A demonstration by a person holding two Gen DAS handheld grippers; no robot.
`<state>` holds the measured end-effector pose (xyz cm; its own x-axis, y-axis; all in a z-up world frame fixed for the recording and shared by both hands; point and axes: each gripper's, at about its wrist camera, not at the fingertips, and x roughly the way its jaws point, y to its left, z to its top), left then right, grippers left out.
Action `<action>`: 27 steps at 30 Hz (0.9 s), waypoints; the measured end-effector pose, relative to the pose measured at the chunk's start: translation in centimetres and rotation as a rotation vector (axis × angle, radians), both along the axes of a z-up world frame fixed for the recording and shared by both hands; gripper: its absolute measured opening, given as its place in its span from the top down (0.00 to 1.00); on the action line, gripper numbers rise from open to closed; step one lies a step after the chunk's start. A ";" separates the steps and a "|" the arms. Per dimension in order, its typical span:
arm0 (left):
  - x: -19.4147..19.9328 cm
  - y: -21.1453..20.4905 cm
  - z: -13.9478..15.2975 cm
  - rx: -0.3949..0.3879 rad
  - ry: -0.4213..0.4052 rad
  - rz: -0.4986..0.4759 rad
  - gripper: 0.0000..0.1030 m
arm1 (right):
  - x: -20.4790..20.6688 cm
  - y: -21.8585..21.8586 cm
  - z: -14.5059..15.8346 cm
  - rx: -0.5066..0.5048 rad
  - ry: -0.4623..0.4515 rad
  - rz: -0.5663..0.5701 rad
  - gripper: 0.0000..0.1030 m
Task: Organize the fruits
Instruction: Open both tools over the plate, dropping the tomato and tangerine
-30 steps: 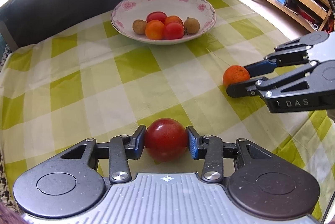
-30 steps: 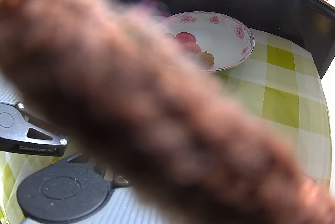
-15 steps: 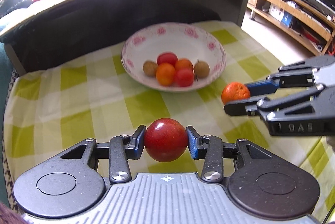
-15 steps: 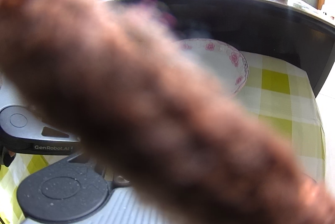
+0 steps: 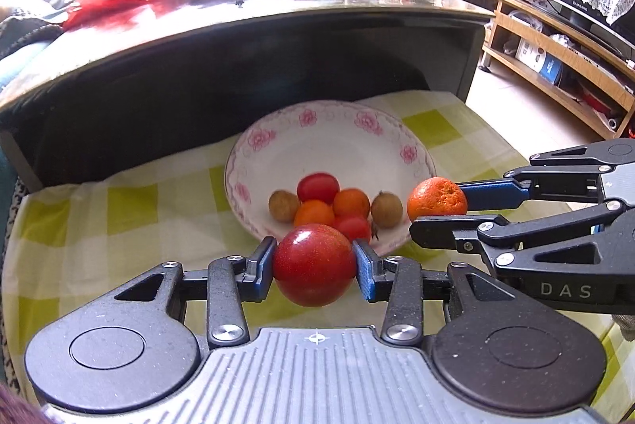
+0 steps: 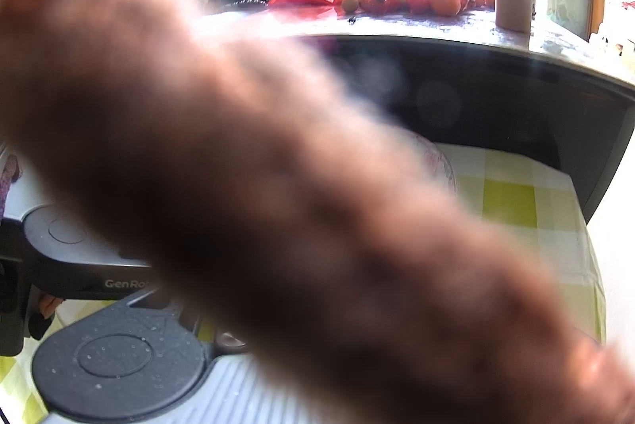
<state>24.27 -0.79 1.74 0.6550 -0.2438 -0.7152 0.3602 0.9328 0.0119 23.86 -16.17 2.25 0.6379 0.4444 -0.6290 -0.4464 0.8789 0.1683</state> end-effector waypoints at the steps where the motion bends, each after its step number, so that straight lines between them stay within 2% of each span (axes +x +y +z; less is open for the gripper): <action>1: 0.3 0.0 0.0 0.000 -0.004 0.002 0.52 | 0.3 -0.1 0.1 0.001 -0.006 -0.006 0.65; 13: 4.4 -0.8 -0.3 0.015 -0.043 0.001 0.52 | 4.1 -1.3 -0.5 0.007 0.001 -0.075 0.65; 27: 7.4 -0.7 -1.7 0.000 -0.040 0.012 0.51 | 6.8 -0.5 -2.6 -0.028 -0.006 -0.065 0.65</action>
